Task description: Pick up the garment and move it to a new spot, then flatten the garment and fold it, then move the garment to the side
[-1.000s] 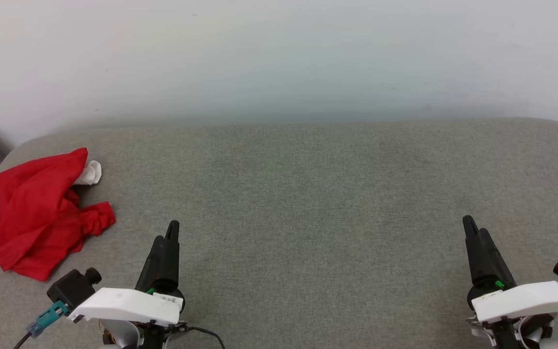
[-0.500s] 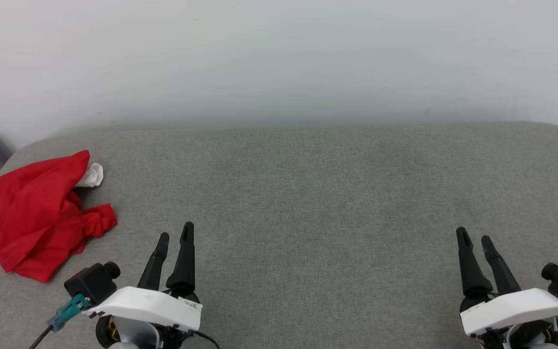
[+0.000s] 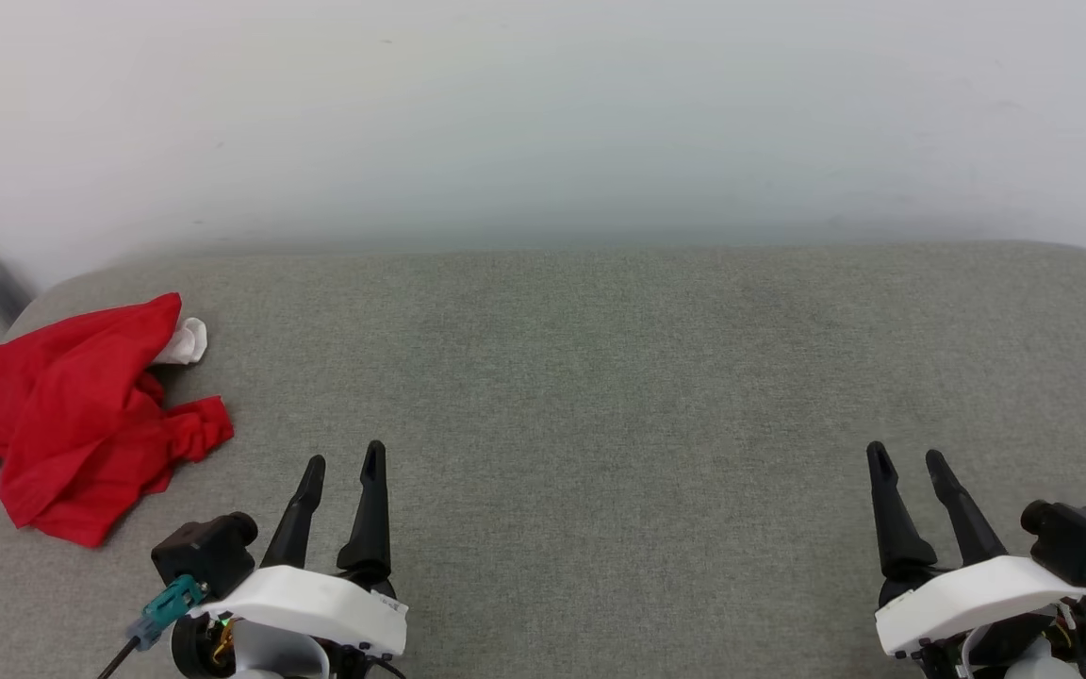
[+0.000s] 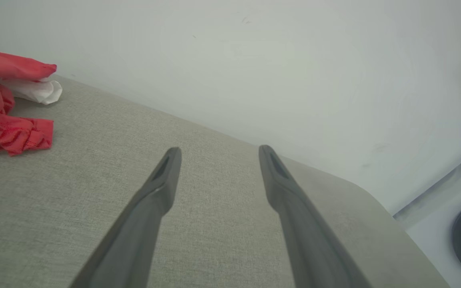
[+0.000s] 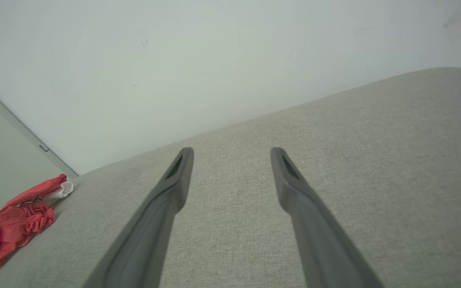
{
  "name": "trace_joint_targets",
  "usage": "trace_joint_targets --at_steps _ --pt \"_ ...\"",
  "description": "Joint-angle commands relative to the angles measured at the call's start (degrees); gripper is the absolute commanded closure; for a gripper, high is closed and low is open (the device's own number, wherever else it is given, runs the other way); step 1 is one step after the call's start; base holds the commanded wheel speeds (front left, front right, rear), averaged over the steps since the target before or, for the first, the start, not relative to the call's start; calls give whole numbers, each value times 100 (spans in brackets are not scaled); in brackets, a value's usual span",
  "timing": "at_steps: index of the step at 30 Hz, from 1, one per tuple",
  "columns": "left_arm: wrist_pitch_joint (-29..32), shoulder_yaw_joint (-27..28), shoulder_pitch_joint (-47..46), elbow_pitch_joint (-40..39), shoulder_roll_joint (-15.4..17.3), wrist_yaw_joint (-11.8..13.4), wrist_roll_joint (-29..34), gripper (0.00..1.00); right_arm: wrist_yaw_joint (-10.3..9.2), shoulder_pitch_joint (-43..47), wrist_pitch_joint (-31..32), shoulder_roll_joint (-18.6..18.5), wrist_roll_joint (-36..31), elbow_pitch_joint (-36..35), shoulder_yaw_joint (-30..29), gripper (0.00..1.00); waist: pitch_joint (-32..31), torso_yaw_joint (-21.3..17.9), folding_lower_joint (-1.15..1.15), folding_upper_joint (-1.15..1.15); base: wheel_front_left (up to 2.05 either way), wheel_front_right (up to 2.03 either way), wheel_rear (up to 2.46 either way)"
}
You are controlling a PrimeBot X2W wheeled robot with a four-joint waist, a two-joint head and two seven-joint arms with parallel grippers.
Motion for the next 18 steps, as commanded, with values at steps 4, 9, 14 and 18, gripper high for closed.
trace_joint_targets --at_steps 4,9,14,18 --pt "-98 -31 6 -32 19 78 400 0 0 -163 -96 -56 -370 9 40 0 -1 20 0 0 0 0 0" --pt "-173 -43 22 -46 26 125 720 0 0 -189 -126 -59 -701 -4 43 0 -1 37 0 0 0 0 0" --pt "-243 -44 25 -69 46 171 1032 0 0 -200 -139 -56 -956 -54 59 0 -7 40 0 0 0 0 0" --pt "-292 -56 29 -88 63 191 1264 0 0 -203 -147 -59 -1166 -93 61 0 -9 45 0 0 0 0 0"
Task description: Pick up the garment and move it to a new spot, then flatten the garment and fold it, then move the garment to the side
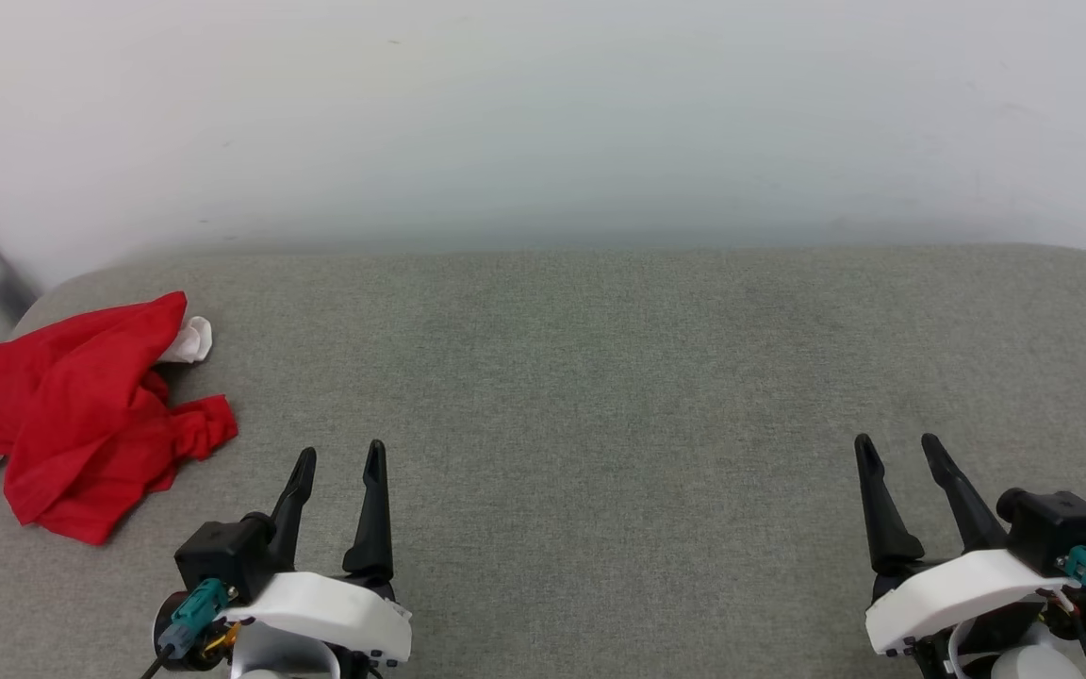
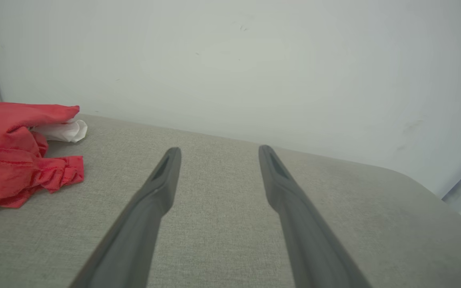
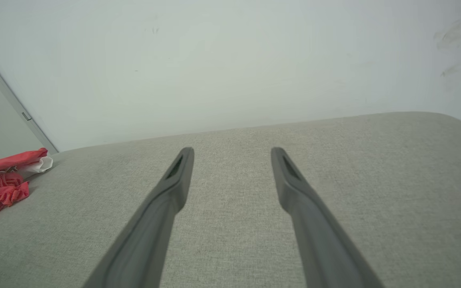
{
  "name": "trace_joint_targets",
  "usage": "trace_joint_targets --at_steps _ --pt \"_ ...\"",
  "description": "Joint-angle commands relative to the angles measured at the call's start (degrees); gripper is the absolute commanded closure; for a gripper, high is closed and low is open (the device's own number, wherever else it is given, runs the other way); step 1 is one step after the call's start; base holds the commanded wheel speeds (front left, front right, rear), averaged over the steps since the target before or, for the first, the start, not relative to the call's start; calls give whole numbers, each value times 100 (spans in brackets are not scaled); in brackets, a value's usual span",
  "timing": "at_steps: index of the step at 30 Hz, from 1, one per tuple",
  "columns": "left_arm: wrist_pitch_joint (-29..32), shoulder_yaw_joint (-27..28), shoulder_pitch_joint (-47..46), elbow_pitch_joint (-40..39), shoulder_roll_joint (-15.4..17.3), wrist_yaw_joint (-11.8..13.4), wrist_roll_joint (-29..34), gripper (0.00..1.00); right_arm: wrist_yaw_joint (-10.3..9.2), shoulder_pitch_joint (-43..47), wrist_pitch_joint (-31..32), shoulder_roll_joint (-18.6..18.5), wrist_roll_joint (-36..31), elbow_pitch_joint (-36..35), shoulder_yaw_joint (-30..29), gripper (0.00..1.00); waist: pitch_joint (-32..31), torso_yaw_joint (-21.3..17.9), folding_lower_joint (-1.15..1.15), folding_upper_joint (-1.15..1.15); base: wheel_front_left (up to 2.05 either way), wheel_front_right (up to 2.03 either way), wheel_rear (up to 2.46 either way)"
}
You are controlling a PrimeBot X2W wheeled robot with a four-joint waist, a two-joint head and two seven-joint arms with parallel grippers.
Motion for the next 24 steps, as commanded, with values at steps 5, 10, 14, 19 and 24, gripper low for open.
trace_joint_targets --at_steps 5,10,14,19,24 --pt "-104 -51 15 -36 43 53 393 0 0 -100 -13 -27 -358 -111 -12 0 -2 8 0 0 0 0 0" --pt "-168 -85 31 8 41 78 630 0 0 -83 -17 -10 -601 -164 -22 0 -14 9 0 0 0 0 0" --pt "-214 -121 34 39 38 107 813 0 0 -55 -30 7 -769 -207 -21 0 -27 13 0 0 0 0 0" --pt "-273 -157 31 64 32 141 1013 0 0 -25 -53 31 -970 -241 -44 0 -35 18 0 0 0 0 0" --pt "-330 -185 13 91 26 177 1204 0 -1 -19 -75 59 -1101 -249 -47 0 -37 22 0 0 0 0 0"
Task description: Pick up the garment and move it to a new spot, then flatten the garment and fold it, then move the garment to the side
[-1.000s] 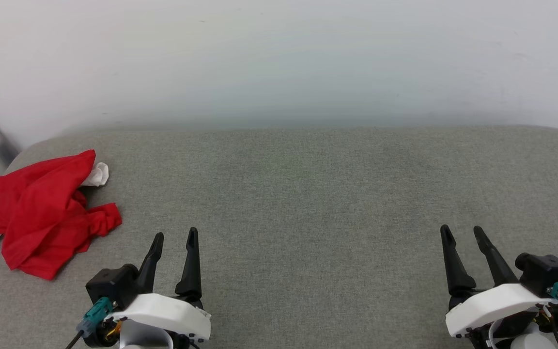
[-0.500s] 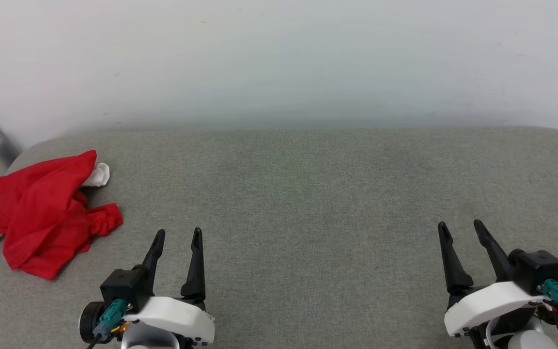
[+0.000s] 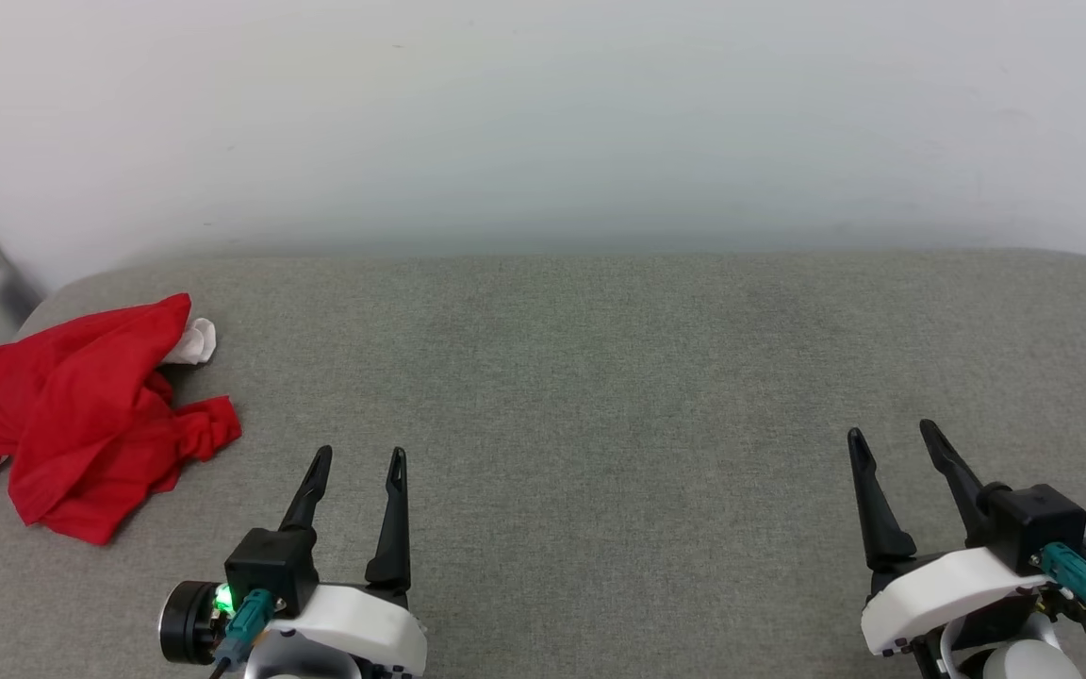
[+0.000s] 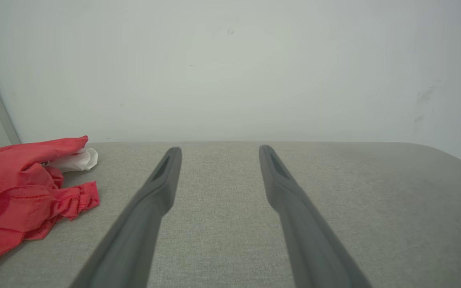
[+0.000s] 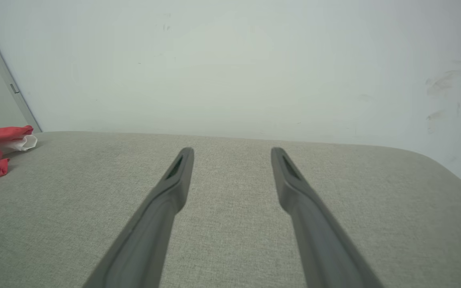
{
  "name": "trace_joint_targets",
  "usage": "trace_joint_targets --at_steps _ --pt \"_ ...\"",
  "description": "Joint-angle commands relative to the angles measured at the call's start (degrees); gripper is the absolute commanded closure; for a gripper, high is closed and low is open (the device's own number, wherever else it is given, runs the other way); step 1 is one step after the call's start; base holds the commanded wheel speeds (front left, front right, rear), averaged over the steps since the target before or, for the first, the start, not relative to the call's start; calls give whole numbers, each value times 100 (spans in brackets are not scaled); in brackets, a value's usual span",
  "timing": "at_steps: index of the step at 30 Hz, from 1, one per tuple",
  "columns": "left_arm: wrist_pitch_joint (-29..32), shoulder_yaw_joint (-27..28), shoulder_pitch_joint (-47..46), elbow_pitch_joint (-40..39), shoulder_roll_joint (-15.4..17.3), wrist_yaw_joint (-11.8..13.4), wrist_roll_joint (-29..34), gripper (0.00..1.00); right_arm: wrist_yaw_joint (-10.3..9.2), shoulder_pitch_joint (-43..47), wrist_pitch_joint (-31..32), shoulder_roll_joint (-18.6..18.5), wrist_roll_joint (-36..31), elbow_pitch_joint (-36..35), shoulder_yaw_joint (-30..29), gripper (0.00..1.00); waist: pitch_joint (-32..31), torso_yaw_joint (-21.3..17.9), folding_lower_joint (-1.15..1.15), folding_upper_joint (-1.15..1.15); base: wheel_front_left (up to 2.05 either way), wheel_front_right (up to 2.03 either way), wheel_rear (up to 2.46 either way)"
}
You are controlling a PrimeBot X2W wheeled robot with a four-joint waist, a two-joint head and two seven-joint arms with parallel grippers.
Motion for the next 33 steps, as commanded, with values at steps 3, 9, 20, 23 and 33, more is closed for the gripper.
trace_joint_targets --at_steps 3,9,20,23,33 --pt "-84 -32 -9 15 14 44 202 0 -2 -6 -69 32 -151 -25 -4 0 -5 8 0 0 0 0 0" --pt "-149 -39 -24 70 5 21 339 0 -2 -45 -120 60 -259 24 -42 0 -14 4 0 0 0 0 0" --pt "-196 -22 -83 159 -10 43 338 0 -2 -129 -228 77 -221 161 -156 0 4 46 0 0 0 0 0" --pt "-196 -38 -102 190 -15 17 303 0 -2 -148 -242 78 -179 176 -152 0 29 121 0 0 0 0 0" --pt "-184 -33 -207 201 -20 111 190 0 -2 -99 -256 77 -151 100 -135 0 118 1008 0 0 0 0 0"
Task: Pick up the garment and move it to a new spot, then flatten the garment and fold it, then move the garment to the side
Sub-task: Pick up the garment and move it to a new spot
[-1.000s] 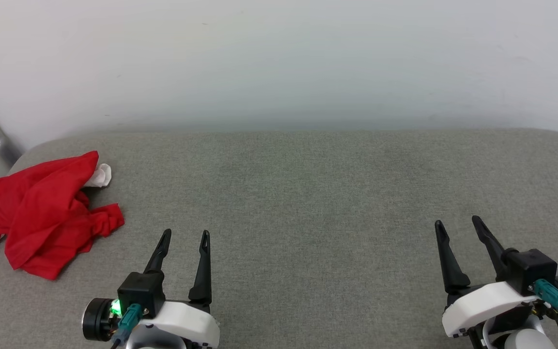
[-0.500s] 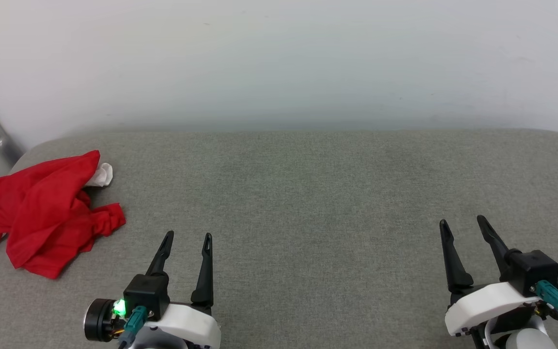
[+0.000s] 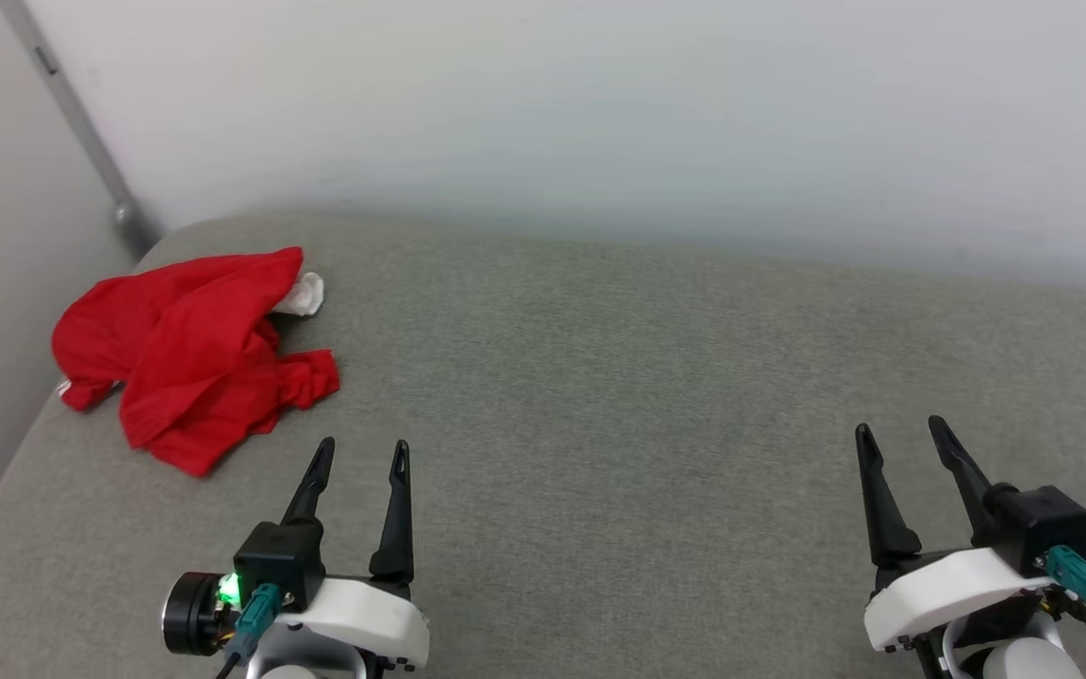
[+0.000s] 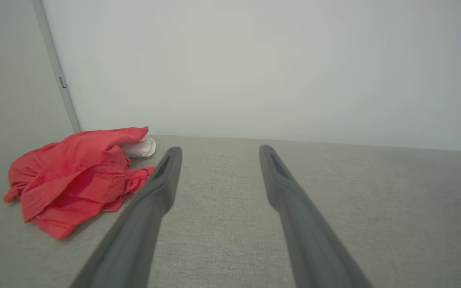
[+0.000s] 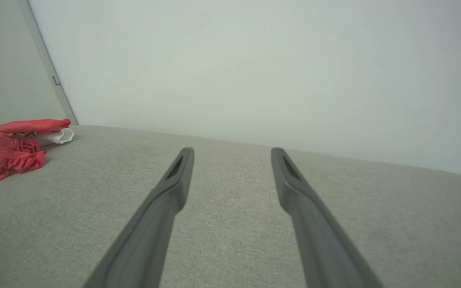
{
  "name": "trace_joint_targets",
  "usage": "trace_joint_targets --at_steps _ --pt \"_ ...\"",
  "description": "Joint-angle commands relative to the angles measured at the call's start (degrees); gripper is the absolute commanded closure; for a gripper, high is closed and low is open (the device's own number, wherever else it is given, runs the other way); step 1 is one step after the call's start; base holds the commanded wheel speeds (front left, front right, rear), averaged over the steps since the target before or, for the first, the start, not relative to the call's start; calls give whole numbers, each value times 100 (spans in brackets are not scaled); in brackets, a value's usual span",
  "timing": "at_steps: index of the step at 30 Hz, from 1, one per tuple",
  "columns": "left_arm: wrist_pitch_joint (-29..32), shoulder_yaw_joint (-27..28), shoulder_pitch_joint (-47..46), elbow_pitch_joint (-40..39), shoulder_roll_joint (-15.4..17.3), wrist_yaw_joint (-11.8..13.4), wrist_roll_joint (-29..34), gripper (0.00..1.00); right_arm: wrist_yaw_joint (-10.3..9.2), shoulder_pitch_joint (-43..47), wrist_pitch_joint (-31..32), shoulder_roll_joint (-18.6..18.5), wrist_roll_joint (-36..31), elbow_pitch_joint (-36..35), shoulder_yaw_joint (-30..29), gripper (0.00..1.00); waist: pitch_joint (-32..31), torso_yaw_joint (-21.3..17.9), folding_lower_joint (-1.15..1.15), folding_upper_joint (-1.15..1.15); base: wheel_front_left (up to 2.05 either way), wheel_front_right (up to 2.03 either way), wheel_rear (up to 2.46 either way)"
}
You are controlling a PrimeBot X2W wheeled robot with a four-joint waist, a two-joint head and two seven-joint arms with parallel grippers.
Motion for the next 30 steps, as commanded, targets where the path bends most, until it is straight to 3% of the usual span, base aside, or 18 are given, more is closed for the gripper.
trace_joint_targets --at_steps 1,10,16,30 --pt "-15 39 -78 -10 1 24 -30 0 -2 -64 -36 17 23 -27 52 0 49 361 0 0 0 0 0" --pt "-16 131 -54 2 -2 22 -9 0 -2 -146 -40 14 3 -29 249 0 125 1286 0 0 0 0 0" --pt "-15 155 31 -2 -3 31 -28 0 -2 -173 -48 14 -45 -55 352 0 174 1698 0 0 0 0 0" --pt "-15 262 -11 38 -4 -7 -18 0 -2 -102 35 14 -93 -120 476 0 161 1941 0 0 0 0 0"
